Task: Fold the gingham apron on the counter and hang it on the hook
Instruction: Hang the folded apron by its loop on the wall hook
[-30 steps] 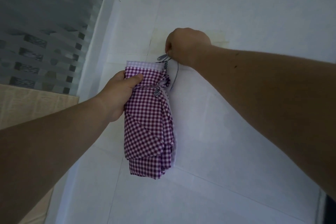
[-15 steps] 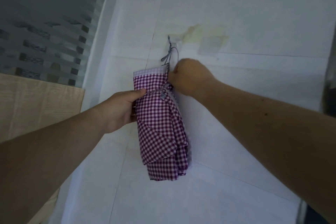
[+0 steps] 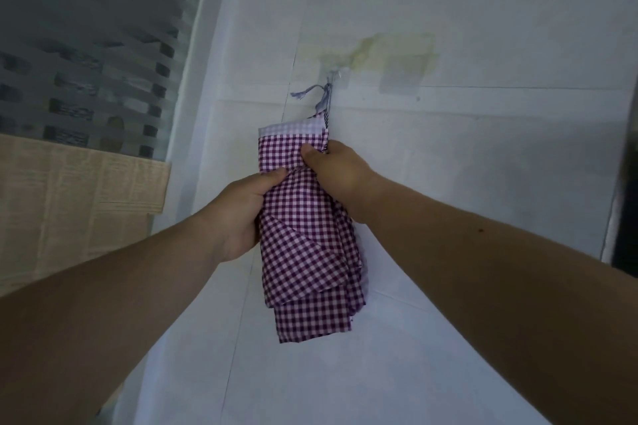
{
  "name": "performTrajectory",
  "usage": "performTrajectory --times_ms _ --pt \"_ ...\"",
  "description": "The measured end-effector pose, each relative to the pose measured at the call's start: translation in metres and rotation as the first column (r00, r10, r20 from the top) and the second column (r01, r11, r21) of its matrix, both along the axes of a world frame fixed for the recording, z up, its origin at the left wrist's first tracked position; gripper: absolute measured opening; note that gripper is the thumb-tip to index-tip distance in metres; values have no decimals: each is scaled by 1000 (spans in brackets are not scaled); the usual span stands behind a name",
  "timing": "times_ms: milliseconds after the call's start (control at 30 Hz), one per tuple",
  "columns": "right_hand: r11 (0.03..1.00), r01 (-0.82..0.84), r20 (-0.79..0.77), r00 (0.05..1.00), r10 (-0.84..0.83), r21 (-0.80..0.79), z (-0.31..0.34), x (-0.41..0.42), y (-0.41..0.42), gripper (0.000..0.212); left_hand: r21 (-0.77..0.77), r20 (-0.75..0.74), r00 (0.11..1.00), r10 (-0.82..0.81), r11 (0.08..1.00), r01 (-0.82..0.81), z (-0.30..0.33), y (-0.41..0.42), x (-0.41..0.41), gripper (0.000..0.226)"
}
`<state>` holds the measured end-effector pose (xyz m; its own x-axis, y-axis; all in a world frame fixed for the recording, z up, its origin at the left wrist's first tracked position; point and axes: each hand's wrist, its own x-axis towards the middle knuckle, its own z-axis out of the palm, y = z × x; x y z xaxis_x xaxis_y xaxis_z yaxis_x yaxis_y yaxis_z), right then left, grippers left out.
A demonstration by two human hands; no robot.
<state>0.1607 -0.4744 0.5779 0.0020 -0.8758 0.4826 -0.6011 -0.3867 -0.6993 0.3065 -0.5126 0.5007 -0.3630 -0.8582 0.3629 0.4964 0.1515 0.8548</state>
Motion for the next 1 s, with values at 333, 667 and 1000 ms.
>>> performTrajectory --times_ms 333,667,1000 --pt "882 305 -232 887 -400 -358 69 19 -1 42 51 6 999 40 998 -40 7 -4 -6 37" --pt "826 315 -546 632 -550 -467 79 19 -2 25 35 25 997 77 996 -78 13 1 8 37" --pt "836 310 -607 579 -544 -453 79 15 7 28 39 29 996 83 996 -84 10 5 6 37"
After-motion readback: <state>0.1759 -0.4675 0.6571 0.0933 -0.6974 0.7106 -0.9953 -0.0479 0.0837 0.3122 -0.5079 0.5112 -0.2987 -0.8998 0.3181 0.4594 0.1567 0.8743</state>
